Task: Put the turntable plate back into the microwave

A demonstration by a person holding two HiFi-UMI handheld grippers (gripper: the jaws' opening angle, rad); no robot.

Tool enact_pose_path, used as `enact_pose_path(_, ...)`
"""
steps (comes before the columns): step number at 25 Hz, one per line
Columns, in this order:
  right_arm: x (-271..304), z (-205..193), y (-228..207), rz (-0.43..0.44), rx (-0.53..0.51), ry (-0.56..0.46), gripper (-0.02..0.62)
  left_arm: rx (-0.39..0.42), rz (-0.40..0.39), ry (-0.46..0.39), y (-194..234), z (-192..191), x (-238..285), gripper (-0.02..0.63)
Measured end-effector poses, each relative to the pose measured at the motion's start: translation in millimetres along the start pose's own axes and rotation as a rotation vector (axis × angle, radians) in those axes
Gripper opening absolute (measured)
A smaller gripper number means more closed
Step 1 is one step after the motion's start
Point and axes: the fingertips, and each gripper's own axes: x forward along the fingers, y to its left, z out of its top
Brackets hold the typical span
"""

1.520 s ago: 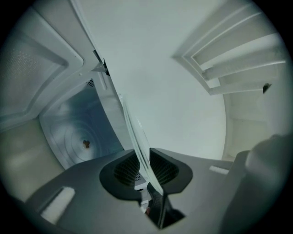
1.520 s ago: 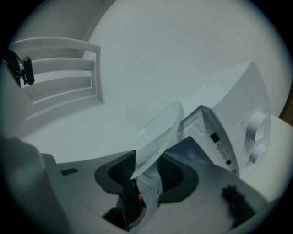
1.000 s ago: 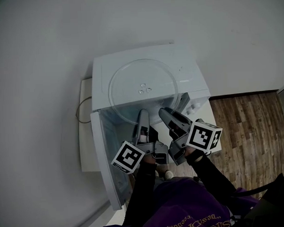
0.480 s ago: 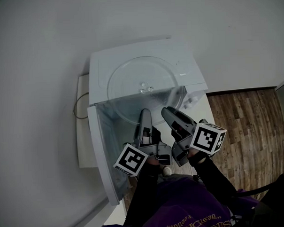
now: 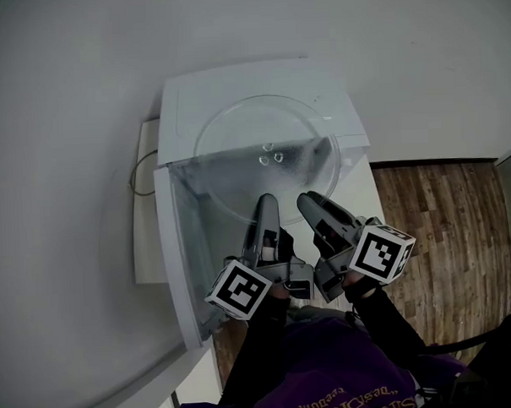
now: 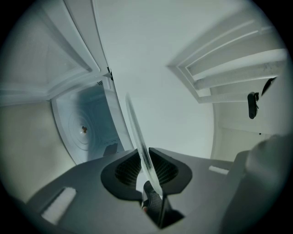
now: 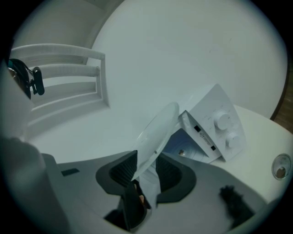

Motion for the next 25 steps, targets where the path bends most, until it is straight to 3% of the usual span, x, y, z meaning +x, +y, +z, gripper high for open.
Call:
enact_pose_path(9,-37,-17,8,0.014,-0.018,0.032,0.135,0.03,0.021,-0.021,-10,-24,-36,0.063)
enact_pose_path(15,-53,-24,11,0.026,-0.035,0.044,0.135,-0.018,-0.009,-0.062,-17,-37,-49,0.063)
enact_pose_path(25,-75,-41,10,0.039,-0.051,0.069,0.135,0.011,0.023,-0.097,-12,-52,-77,0.063)
